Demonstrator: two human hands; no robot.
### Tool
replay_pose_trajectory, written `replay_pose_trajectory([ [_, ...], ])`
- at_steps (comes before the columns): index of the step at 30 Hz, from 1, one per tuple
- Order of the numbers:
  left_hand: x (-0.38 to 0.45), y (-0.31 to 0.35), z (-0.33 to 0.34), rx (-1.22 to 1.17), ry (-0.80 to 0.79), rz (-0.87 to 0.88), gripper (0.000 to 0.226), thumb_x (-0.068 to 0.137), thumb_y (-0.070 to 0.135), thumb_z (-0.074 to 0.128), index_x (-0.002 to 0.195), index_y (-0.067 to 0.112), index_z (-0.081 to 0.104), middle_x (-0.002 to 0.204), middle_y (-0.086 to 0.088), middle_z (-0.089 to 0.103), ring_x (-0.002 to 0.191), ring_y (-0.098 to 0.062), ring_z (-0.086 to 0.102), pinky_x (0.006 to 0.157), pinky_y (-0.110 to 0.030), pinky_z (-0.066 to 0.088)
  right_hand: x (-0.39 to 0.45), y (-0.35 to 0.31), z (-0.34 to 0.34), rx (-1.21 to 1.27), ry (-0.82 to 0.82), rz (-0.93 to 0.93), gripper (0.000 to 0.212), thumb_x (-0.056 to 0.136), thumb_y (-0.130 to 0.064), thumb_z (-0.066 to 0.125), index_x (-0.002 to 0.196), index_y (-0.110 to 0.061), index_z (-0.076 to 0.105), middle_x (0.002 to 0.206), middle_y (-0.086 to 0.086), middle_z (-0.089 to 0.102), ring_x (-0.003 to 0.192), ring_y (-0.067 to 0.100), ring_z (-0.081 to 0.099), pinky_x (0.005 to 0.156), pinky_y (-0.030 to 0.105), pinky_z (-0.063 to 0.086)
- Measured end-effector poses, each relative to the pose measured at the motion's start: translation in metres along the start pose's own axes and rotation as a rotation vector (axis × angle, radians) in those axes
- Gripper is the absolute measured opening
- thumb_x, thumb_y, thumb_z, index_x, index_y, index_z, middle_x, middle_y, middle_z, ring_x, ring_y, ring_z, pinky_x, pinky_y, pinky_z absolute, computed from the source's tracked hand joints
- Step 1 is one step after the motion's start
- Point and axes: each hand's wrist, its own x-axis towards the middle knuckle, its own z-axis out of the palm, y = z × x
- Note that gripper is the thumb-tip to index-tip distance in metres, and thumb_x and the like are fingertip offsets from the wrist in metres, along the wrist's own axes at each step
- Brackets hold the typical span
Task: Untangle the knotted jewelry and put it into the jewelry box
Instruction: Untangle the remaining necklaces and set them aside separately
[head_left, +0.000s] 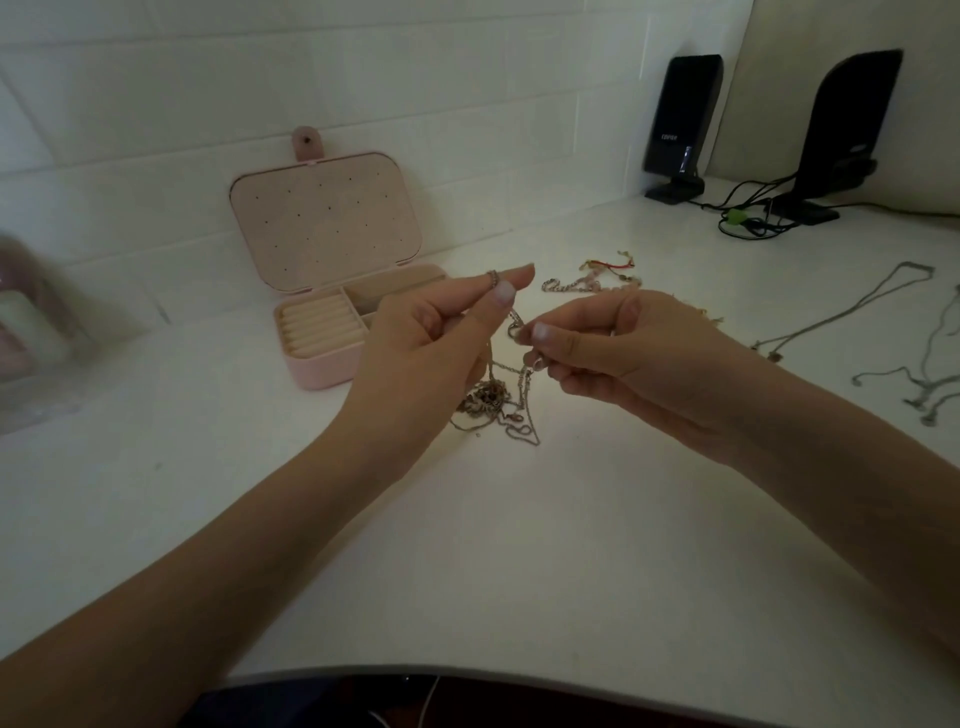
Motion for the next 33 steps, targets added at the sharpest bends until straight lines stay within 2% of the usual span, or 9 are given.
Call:
replay_pose_trajectory([
  [2, 0.0007, -0.0032, -0.0002, 0.017, 0.009, -0.014, 0.022, 0.096, 0.015, 0.051, 0.108, 0.024, 0.067, 0.047, 0.006, 0.028, 0.04, -0.004, 0.027, 0.039, -0.014, 0.025, 0.0005, -0.0008, -0.0009, 0.018, -0.005, 0.026, 0.02, 0.077, -0.018, 0.067, 0.091, -0.004, 0.072, 0.073, 0.004, 0.068, 0.061, 0.005, 0.059, 0.062, 0.014, 0.052],
  [7, 0.0006, -0.0073, -0.0005, 0.096, 0.005, -0.036, 0.021, 0.097, 0.014, 0.051, 0.108, 0.02, 0.067, 0.047, 0.005, 0.03, 0.041, -0.003, 0.027, 0.041, -0.012, 0.026, 0.0007, -0.0032, -0.0017, 0.025, 0.041, 0.052, 0.014, 0.086, -0.015, 0.065, 0.094, -0.004, 0.071, 0.076, 0.004, 0.072, 0.062, 0.007, 0.062, 0.059, 0.015, 0.052],
  [12, -0.001, -0.0081, 0.0007, 0.159, -0.036, -0.05, 0.023, 0.098, 0.013, 0.05, 0.099, 0.026, 0.069, 0.046, 0.009, 0.027, 0.041, -0.003, 0.023, 0.04, -0.012, 0.023, 0.0001, -0.0038, -0.0026, 0.029, 0.112, 0.044, 0.011, 0.086, -0.018, 0.066, 0.089, -0.008, 0.071, 0.078, 0.003, 0.073, 0.063, 0.006, 0.063, 0.06, 0.015, 0.052],
  [16, -0.0009, -0.0091, 0.0003, 0.174, -0.033, -0.074, 0.023, 0.097, 0.014, 0.052, 0.09, 0.025, 0.072, 0.046, 0.008, 0.029, 0.042, -0.008, 0.023, 0.041, -0.017, 0.02, 0.0014, -0.0045, -0.0017, 0.101, 0.099, 0.082, 0.014, 0.092, -0.018, 0.06, 0.081, -0.014, 0.068, 0.073, -0.003, 0.069, 0.068, 0.007, 0.062, 0.061, 0.017, 0.052],
  [21, 0.0003, -0.0098, 0.0016, 0.158, -0.027, -0.149, 0.024, 0.097, 0.016, 0.051, 0.085, 0.019, 0.072, 0.039, 0.008, 0.034, 0.036, -0.005, 0.026, 0.038, -0.014, 0.021, 0.0027, -0.0054, 0.0017, 0.401, 0.054, 0.166, 0.016, 0.097, -0.012, 0.049, 0.082, -0.012, 0.056, 0.081, 0.009, 0.064, 0.065, 0.015, 0.061, 0.061, 0.024, 0.053],
  [23, 0.0017, -0.0098, 0.0017, 0.132, -0.013, -0.184, 0.025, 0.098, 0.016, 0.049, 0.083, 0.015, 0.07, 0.036, 0.009, 0.035, 0.032, -0.003, 0.027, 0.036, -0.012, 0.022, 0.0025, -0.0049, 0.0022, 0.417, 0.008, 0.156, 0.018, 0.098, -0.013, 0.047, 0.082, -0.012, 0.054, 0.082, 0.009, 0.067, 0.066, 0.016, 0.063, 0.062, 0.025, 0.054],
  [26, 0.0026, -0.01, 0.0014, 0.117, 0.004, -0.19, 0.03, 0.099, 0.017, 0.047, 0.074, 0.017, 0.064, 0.035, 0.008, 0.036, 0.029, -0.003, 0.026, 0.034, -0.012, 0.022, 0.0026, -0.0026, 0.0042, 0.324, -0.036, 0.112, 0.026, 0.101, -0.015, 0.043, 0.079, -0.013, 0.056, 0.072, 0.004, 0.066, 0.068, 0.016, 0.065, 0.069, 0.028, 0.056],
  [29, 0.0022, -0.0101, 0.0007, 0.127, 0.012, -0.201, 0.032, 0.098, 0.019, 0.047, 0.071, 0.018, 0.063, 0.034, 0.009, 0.035, 0.029, -0.003, 0.027, 0.034, -0.012, 0.023, 0.0021, -0.0013, 0.0057, 0.29, -0.045, 0.086, 0.024, 0.101, -0.015, 0.042, 0.081, -0.012, 0.054, 0.063, 0.001, 0.059, 0.061, 0.014, 0.06, 0.069, 0.029, 0.057],
  [33, 0.0015, -0.0097, -0.0001, 0.154, 0.015, -0.219, 0.032, 0.095, 0.017, 0.051, 0.066, 0.013, 0.064, 0.034, 0.008, 0.033, 0.03, -0.003, 0.025, 0.035, -0.013, 0.021, 0.001, -0.0012, 0.0048, 0.268, -0.048, 0.071, 0.017, 0.1, -0.017, 0.043, 0.084, -0.013, 0.049, 0.055, -0.003, 0.042, 0.048, 0.01, 0.04, 0.054, 0.025, 0.049],
])
